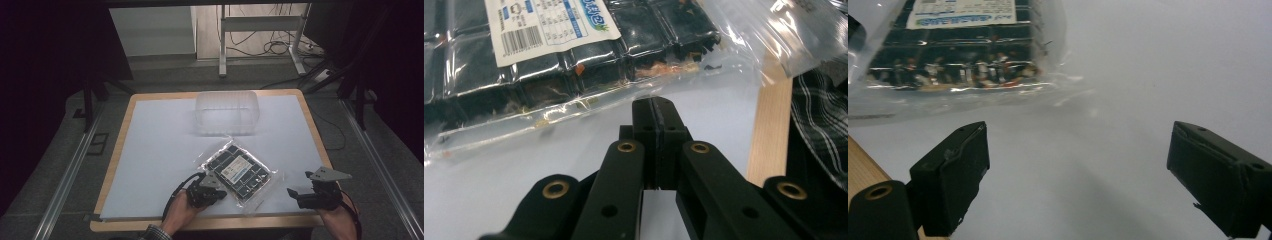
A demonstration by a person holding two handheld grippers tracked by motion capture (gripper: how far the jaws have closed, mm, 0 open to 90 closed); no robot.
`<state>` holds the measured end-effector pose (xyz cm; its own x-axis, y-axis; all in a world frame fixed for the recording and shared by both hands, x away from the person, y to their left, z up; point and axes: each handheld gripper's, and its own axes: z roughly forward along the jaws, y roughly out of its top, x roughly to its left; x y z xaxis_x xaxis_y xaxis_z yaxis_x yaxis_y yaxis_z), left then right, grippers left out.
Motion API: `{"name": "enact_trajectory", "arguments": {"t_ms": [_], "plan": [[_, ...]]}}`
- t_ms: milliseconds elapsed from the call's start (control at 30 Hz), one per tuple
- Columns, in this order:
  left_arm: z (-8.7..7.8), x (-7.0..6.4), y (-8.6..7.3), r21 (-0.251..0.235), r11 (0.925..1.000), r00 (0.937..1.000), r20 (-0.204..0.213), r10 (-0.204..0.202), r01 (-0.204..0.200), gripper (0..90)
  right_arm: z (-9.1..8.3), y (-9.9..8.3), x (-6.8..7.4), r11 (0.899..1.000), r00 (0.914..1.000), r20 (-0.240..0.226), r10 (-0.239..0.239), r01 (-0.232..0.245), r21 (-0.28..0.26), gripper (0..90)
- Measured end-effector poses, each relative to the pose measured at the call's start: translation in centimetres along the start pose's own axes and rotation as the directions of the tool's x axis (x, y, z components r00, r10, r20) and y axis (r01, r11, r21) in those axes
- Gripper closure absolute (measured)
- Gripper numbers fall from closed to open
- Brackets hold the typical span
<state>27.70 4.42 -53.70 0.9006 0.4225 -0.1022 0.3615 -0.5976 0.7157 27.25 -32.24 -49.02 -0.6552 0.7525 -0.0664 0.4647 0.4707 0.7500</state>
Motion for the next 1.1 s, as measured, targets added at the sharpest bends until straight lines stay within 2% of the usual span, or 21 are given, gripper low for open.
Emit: {"name": "enact_trajectory", "arguments": {"t_ms": [200,367,600,767,900,1033,1100], "plan": [[1.3,-0.1,1.1,-0.015,0.9998,0.9999,-0.002,0.012,-0.012,89.9,0.1,0.0,0.1,1.000,1.0000,-0.005,0.000,0.000,0.006,10.2],[1.1,-0.4,1.2,-0.010,0.9998,0.9999,0.003,0.016,-0.016,89.8,0.1,0.0,0.0,1.000,1.0000,-0.008,0.005,-0.005,0.004,10.3],[-0.8,-0.6,1.0,-0.055,0.9984,0.9998,-0.008,0.016,-0.016,87.8,0.2,0.0,0.1,1.000,0.9997,-0.019,0.012,-0.012,0.010,10.6],[-2.6,-0.4,0.2,-0.088,0.9961,0.9995,-0.028,-0.014,0.011,83.5,0.3,0.0,0.2,1.000,0.9992,-0.030,0.027,-0.026,0.008,11.2],[-4.2,-0.3,-0.4,-0.112,0.9936,0.9988,-0.045,-0.021,0.016,81.6,0.4,0.1,0.5,0.999,0.9984,-0.035,0.044,-0.044,0.005,10.9],[-5.1,0.0,-0.8,-0.127,0.9916,0.9977,-0.060,-0.033,0.025,87.0,0.6,0.1,0.7,0.998,0.9978,-0.036,0.056,-0.056,0.003,9.2],[-5.1,0.3,-0.9,-0.126,0.9913,0.9979,-0.049,-0.042,0.036,89.6,0.6,0.2,0.8,0.998,0.9981,-0.028,0.055,-0.055,0.003,8.1]]}}
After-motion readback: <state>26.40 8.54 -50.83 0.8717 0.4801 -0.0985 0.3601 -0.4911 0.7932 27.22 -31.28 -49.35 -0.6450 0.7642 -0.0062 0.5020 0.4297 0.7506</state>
